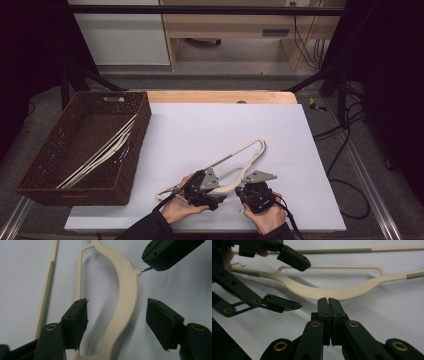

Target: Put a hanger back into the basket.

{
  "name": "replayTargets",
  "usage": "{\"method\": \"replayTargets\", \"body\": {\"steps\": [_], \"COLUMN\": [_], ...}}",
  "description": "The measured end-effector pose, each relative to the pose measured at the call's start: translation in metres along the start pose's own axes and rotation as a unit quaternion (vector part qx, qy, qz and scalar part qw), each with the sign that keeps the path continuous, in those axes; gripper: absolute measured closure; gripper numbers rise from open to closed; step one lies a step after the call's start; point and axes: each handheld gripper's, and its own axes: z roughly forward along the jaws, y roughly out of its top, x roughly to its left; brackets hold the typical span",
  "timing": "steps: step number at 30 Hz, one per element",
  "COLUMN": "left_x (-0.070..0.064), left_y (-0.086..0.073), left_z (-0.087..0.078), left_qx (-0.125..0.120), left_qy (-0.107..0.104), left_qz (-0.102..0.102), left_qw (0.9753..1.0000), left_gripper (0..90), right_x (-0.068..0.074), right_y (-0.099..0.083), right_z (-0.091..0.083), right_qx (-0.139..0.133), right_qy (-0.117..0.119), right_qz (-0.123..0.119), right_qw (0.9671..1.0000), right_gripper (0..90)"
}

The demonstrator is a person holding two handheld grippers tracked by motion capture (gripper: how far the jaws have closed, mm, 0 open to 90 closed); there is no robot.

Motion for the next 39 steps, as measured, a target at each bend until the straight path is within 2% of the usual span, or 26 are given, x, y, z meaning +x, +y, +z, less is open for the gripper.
{"method": "replayTargets", "body": {"steps": [2,5,7,10,13,15,17,18,20,22,23,25,27,29,31,35,37,39], "left_x": [0.0,-0.001,-0.001,-0.003,-0.004,-0.005,-0.007,-0.006,-0.007,-0.006,-0.005,-0.004,-0.003,-0.002,0.0,0.005,0.009,0.013], "left_y": [0.001,0.003,0.005,0.008,0.009,0.01,0.011,0.011,0.012,0.012,0.012,0.012,0.013,0.012,0.013,0.014,0.014,0.014], "left_z": [0.003,0.005,0.006,0.009,0.01,0.009,0.009,0.007,0.005,0.001,0.0,-0.003,-0.006,-0.008,-0.011,-0.022,-0.027,-0.033], "left_qx": [0.005,0.009,0.016,0.018,0.022,0.028,0.021,0.023,0.023,0.017,0.016,0.012,0.01,0.004,0.004,-0.008,-0.014,-0.023], "left_qy": [0.007,0.001,0.003,0.0,-0.003,0.005,0.007,0.006,0.011,0.012,0.011,0.012,0.013,0.015,0.015,0.022,0.026,0.033], "left_qz": [0.008,0.013,0.026,0.022,0.029,0.04,0.035,0.039,0.045,0.042,0.041,0.038,0.036,0.03,0.028,0.016,0.01,-0.001], "left_qw": [0.9999,0.9999,0.9995,0.9996,0.9993,0.9988,0.9992,0.9989,0.9987,0.9989,0.999,0.9991,0.9992,0.9994,0.9995,0.9996,0.9995,0.9992], "left_gripper": [41.0,49.7,54.7,60.9,66.8,67.9,68.5,68.9,69.8,70.5,70.8,71.1,71.6,72.0,72.5,73.9,74.9,76.0], "right_x": [0.001,0.0,-0.001,-0.001,-0.001,-0.001,-0.002,-0.002,-0.005,-0.008,-0.013,-0.021,-0.033,-0.044,-0.053,-0.071,-0.078,-0.085], "right_y": [0.002,0.003,0.004,0.005,0.005,0.005,0.005,0.005,0.005,0.006,0.007,0.007,0.006,0.003,-0.001,-0.011,-0.017,-0.022], "right_z": [-0.002,-0.004,-0.005,-0.006,-0.007,-0.007,-0.007,-0.008,-0.012,-0.02,-0.026,-0.035,-0.044,-0.053,-0.06,-0.064,-0.061,-0.057], "right_qx": [0.003,0.002,0.003,0.001,0.001,0.004,-0.004,-0.007,-0.027,-0.049,-0.074,-0.105,-0.14,-0.158,-0.173,-0.198,-0.199,-0.199], "right_qy": [-0.002,-0.001,0.001,0.0,0.001,0.002,0.005,0.006,0.011,0.019,0.025,0.034,0.045,0.039,0.034,0.02,0.019,0.023], "right_qz": [0.0,-0.002,0.001,-0.003,-0.001,0.0,0.001,0.002,-0.009,-0.007,-0.003,0.007,0.028,0.044,0.054,0.057,0.065,0.061], "right_qw": [1.0,1.0,1.0,1.0,1.0,1.0,1.0,1.0,0.9995,0.9986,0.997,0.9939,0.9888,0.9856,0.9828,0.9782,0.9777,0.9778], "right_gripper": [89.3,89.3,89.3,89.3,89.3,89.1,88.7,88.3,82.0,77.0,72.0,66.9,58.2,51.9,47.1,37.3,33.8,29.6]}}
